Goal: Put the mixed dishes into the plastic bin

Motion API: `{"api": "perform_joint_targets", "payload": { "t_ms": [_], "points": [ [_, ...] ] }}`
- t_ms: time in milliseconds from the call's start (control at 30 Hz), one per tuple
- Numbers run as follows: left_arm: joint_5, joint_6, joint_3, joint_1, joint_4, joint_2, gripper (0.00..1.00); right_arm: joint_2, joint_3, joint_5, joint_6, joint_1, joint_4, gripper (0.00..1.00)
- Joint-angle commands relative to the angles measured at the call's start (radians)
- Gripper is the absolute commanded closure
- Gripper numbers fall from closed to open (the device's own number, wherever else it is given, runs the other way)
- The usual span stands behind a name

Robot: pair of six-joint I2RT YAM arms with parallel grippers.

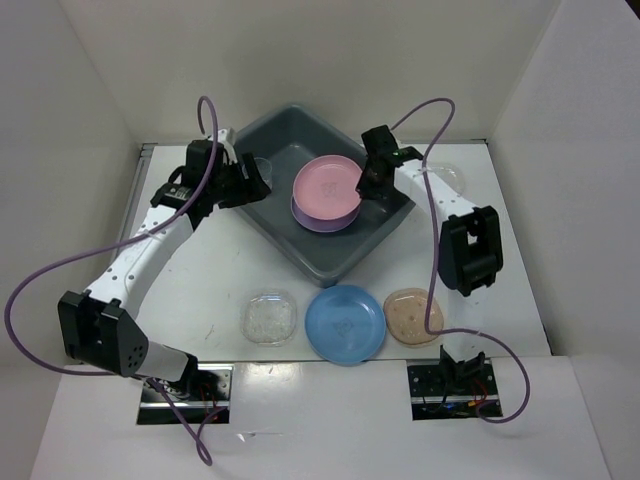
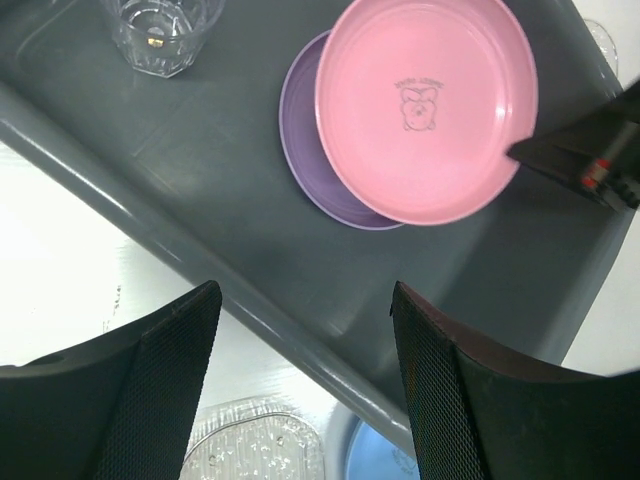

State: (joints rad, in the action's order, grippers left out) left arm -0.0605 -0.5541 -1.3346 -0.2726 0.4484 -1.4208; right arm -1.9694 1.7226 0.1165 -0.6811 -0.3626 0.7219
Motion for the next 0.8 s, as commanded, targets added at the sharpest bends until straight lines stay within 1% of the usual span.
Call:
{"api": "perform_joint_targets", "payload": {
  "t_ms": [0,133,167,233,267,333,367,400,433,467,600,633,667,733,767],
  "points": [
    [-0.03,-0.006,0.014,0.016,-0.019,0.042,0.23,-0.065,0.089,-0.003,0.018,-0.004,0.002,1.0],
    [-0.03,-0.015,0.014,0.026,-0.019,0.051,0.23,-0.085,0.098,-0.012,0.029,-0.004,-0.007,1.0],
    [-0.03,-0.015,0.014,0.026,-0.03,0.051,0.23,-0.094,0.098,-0.029,0.029,-0.004,-0.007,0.93],
    [-0.042,-0.024,0.025,0.035,-0.03,0.051,0.23,-0.094,0.098,-0.063,0.057,-0.004,-0.018,0.68],
    [-0.054,-0.024,0.025,0.035,-0.039,0.051,0.23,-0.094,0.098,-0.063,0.057,-0.004,-0.028,0.47],
    [-0.055,-0.024,0.025,0.035,-0.039,0.051,0.23,-0.045,0.089,-0.074,0.072,-0.004,-0.029,0.38],
    [-0.055,-0.024,0.025,0.035,-0.048,0.042,0.23,-0.022,0.074,-0.074,0.086,-0.004,-0.029,0.28],
    [-0.055,-0.024,0.034,0.035,-0.048,0.042,0.23,0.007,0.063,-0.074,0.095,-0.004,-0.038,0.26],
    [-0.055,-0.024,0.034,0.035,-0.048,0.042,0.23,0.073,0.052,-0.074,0.104,-0.004,-0.038,0.25],
    [-0.055,-0.024,0.034,0.035,-0.048,0.042,0.23,0.108,0.026,-0.074,0.113,-0.004,-0.038,0.21],
    [-0.055,-0.024,0.043,0.035,-0.057,0.042,0.23,0.315,-0.089,-0.11,0.152,-0.004,-0.029,0.21],
    [-0.055,-0.024,0.043,0.035,-0.057,0.042,0.23,0.36,-0.156,-0.11,0.152,-0.013,-0.015,0.21],
    [-0.055,-0.024,0.052,0.035,-0.066,0.042,0.23,0.448,-0.19,-0.11,0.161,-0.013,0.003,0.21],
    [-0.055,-0.024,0.052,0.035,-0.066,0.033,0.23,0.524,-0.278,-0.1,0.161,-0.013,0.033,0.21],
    [-0.055,-0.024,0.061,0.035,-0.076,0.033,0.23,0.587,-0.305,-0.1,0.152,-0.025,0.066,0.22]
  ]
}}
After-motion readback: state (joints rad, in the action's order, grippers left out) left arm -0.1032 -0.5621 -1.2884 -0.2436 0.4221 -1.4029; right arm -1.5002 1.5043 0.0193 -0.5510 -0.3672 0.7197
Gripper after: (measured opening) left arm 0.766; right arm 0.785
